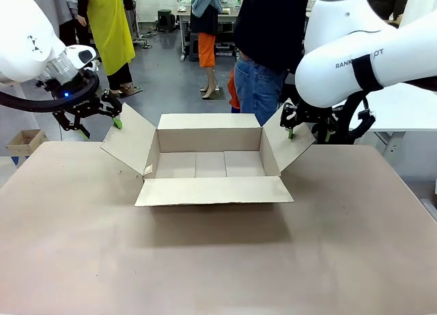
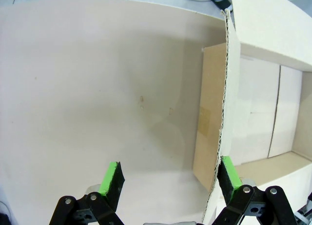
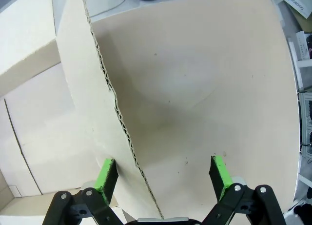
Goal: Pack the gift set into the box.
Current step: Lift both hands away from the flaps of the Package Box.
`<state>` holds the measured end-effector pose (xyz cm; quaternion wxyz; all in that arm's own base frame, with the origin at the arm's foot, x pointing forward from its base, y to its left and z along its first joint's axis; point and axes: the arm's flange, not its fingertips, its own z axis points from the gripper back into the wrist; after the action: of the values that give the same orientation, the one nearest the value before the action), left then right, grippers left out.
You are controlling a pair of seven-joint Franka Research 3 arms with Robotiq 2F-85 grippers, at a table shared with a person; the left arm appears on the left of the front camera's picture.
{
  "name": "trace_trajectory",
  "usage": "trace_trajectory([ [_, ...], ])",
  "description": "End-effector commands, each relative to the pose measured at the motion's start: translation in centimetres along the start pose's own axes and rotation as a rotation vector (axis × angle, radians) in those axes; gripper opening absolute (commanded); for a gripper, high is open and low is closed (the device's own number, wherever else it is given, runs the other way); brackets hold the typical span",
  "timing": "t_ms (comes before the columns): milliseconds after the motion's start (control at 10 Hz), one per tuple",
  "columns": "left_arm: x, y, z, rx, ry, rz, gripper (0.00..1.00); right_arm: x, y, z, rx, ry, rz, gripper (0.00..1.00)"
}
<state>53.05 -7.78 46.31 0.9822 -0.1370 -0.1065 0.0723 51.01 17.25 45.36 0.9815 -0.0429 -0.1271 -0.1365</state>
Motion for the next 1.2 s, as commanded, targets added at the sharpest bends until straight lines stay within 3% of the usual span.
trace_trajectory([
  [0,0.00,-0.04,0.20,0.013,-0.008,0.011,1.00,0.07,0.14,0.19,-0.024,-0.016,-0.017,1.00],
  [1100,0.00,-0.04,0.20,0.013,-0.008,0.011,1.00,0.07,0.14,0.19,-0.024,-0.016,-0.017,1.00],
])
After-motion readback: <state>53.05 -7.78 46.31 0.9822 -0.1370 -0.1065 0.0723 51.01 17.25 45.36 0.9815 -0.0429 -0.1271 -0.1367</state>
